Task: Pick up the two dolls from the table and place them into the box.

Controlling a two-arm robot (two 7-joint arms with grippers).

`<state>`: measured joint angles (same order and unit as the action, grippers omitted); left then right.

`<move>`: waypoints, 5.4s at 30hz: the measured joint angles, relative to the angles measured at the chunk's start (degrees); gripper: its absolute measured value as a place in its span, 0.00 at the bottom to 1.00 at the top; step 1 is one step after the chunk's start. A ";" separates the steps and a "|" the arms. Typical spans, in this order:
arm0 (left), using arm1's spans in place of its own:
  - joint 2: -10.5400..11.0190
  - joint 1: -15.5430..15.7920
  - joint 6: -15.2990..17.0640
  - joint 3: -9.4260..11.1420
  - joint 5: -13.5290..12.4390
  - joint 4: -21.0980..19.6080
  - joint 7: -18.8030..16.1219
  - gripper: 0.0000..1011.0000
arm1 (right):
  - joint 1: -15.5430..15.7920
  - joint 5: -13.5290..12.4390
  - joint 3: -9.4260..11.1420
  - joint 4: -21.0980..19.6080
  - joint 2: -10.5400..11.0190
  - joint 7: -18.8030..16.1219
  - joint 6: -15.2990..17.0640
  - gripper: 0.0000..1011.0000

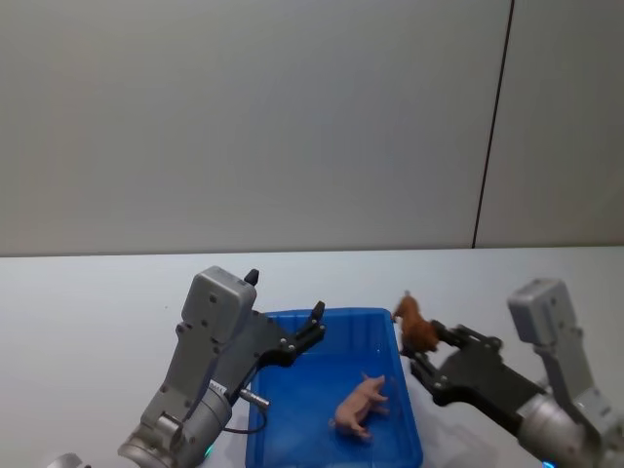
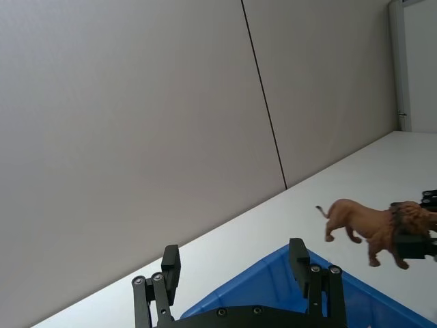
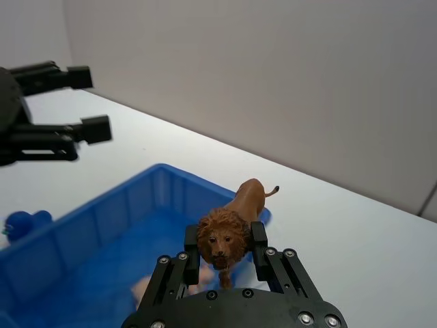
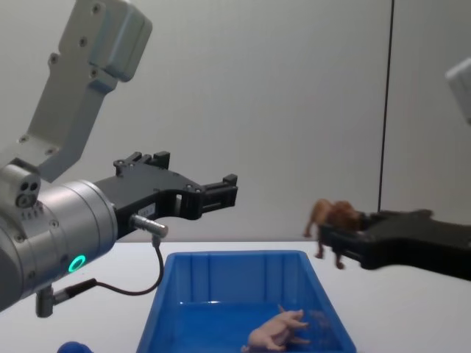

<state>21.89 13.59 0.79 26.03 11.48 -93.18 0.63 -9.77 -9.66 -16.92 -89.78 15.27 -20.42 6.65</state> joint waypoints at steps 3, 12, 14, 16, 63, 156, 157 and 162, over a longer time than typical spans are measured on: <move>0.00 0.00 0.00 0.00 0.00 0.00 0.00 0.99 | -1.62 -0.01 -0.50 0.86 -1.10 -1.69 0.99 0.42; 0.00 0.00 0.00 0.00 0.00 0.00 0.00 0.99 | -5.59 0.34 -2.21 4.81 -4.30 -5.55 3.55 0.56; 0.00 0.00 0.00 0.00 0.00 0.00 0.00 0.99 | -6.35 0.50 -2.57 5.77 -4.92 -6.17 3.89 0.59; 0.00 0.00 0.00 0.00 0.00 0.00 0.00 0.99 | -6.74 0.62 -2.75 6.29 -5.21 -6.53 4.06 0.68; 3.04 -4.39 4.31 -0.92 1.18 -3.26 -6.45 0.99 | 0.91 -3.85 2.75 0.85 4.34 -5.51 -0.36 0.99; -4.78 1.20 -1.13 -2.11 -2.64 6.60 4.07 0.50 | 1.59 -4.23 3.12 0.41 5.05 -5.32 -0.68 0.99; -5.37 1.68 -1.48 -1.85 -2.75 7.02 4.89 0.54 | 1.59 -4.23 3.12 0.41 5.05 -5.32 -0.68 0.99; -7.02 2.98 -2.44 -1.10 -2.83 8.29 7.04 0.68 | 1.59 -4.23 3.12 0.41 5.05 -5.32 -0.69 0.99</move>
<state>14.87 16.57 -1.65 24.93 8.65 -84.88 7.67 -8.19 -13.89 -13.80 -89.37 20.32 -25.75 5.97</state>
